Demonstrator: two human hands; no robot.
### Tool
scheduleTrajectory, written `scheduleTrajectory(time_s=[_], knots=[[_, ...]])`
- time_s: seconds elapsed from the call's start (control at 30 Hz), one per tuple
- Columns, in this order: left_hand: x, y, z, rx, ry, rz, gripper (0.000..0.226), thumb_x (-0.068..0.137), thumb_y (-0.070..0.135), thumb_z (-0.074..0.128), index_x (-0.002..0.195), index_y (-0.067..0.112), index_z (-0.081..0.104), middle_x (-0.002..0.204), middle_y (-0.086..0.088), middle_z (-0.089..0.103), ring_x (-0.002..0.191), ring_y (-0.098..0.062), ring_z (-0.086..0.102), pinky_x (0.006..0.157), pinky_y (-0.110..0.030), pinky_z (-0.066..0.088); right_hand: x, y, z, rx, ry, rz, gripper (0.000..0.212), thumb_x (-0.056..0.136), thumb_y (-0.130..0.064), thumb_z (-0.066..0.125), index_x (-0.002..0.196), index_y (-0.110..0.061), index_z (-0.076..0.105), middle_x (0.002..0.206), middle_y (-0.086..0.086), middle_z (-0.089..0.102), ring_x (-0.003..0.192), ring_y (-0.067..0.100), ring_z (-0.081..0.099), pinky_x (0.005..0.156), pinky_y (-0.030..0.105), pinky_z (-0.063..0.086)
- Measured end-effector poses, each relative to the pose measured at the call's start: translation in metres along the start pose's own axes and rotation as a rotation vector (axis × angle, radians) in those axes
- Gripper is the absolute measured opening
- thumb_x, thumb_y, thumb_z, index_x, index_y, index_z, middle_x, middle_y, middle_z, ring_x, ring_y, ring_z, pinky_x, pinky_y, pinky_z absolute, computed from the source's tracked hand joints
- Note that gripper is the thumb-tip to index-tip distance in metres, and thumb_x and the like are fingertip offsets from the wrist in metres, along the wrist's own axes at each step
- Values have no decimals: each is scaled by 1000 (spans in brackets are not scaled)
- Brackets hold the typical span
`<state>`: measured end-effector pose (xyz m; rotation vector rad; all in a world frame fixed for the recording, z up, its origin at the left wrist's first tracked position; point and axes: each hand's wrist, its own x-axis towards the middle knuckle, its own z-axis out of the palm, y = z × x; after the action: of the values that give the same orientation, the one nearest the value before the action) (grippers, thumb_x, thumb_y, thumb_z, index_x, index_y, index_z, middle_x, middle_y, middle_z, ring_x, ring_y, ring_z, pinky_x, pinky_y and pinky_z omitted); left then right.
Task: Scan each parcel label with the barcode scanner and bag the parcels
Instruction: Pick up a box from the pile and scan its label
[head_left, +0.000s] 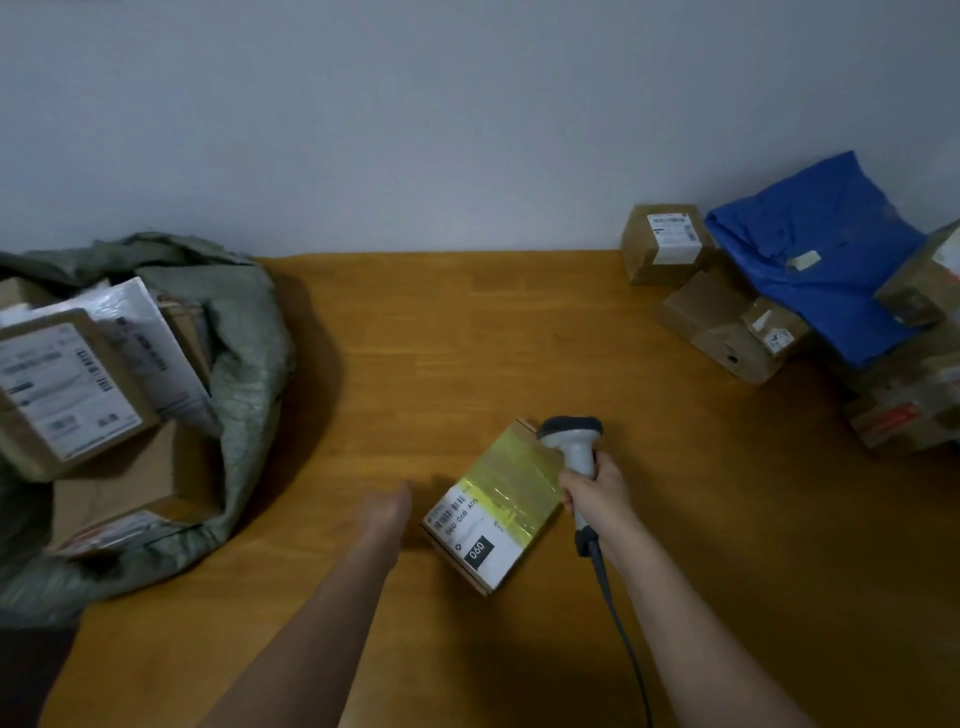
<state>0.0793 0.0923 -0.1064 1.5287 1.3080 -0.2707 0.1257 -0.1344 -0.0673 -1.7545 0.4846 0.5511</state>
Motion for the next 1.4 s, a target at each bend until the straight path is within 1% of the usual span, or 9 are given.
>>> scheduleTrajectory(time_s=[0.1,0.2,0.3,0.4,0.53,0.67,0.87,1.03,1.4], knots=[[-13,-20,0,115,-319,-118,42,86,41,68,101,2,65,86,-12,65,73,-26,59,80,-37,54,10,2,8,-7,-44,37,35,89,-3,54,120,-18,51,86,8,57,66,17,54,61,31,46],[-12,-28,4,82,-379,-92,43,80,34,77,104,0,65,88,-12,67,72,-25,61,71,-33,56,15,-2,3,29,-114,82,39,89,-1,55,120,-24,45,88,9,57,64,15,54,59,28,46],[-7,-26,6,-239,-370,-105,43,80,8,77,116,-6,59,94,-17,71,72,-27,68,51,-29,54,14,-2,-3,55,-160,108,36,90,-3,56,122,-18,51,79,8,56,59,15,54,55,29,46],[-10,-19,6,-449,-361,-132,37,81,-8,68,116,-7,56,96,-20,70,81,-32,68,56,-37,59,9,0,-5,89,-211,114,33,90,-2,58,120,-14,53,78,8,56,59,14,55,54,27,46],[-25,-17,6,-342,-466,-180,31,82,-14,63,108,-1,53,89,-22,69,84,-38,64,74,-58,54,2,-4,-10,59,-226,88,33,90,-3,60,121,-12,53,83,9,57,59,12,56,49,22,47],[-27,-6,10,-429,-422,-155,44,83,-8,65,124,-1,50,97,-21,68,72,-31,70,56,-45,58,-7,-31,-21,-103,-214,21,25,94,-13,59,119,-12,55,81,9,58,60,13,55,50,22,46],[-33,18,15,-633,-360,-109,39,94,2,53,133,5,49,95,-11,61,82,-27,59,69,-44,49,-36,-100,-38,-173,-284,-145,23,101,-39,49,95,-18,58,83,13,58,65,18,56,64,33,45],[-32,21,10,-702,-341,-84,55,89,-2,61,136,16,39,131,-19,50,98,-41,57,57,-58,55,-72,-148,-52,-172,-362,-207,38,103,-36,46,130,-8,49,81,11,57,59,15,54,48,23,46],[-41,15,5,-758,-308,-21,55,87,-13,52,137,10,42,127,-20,56,100,-38,59,59,-53,59,-118,-170,-71,-108,-444,-278,35,102,-30,51,112,3,59,76,10,54,56,13,53,48,22,46]])
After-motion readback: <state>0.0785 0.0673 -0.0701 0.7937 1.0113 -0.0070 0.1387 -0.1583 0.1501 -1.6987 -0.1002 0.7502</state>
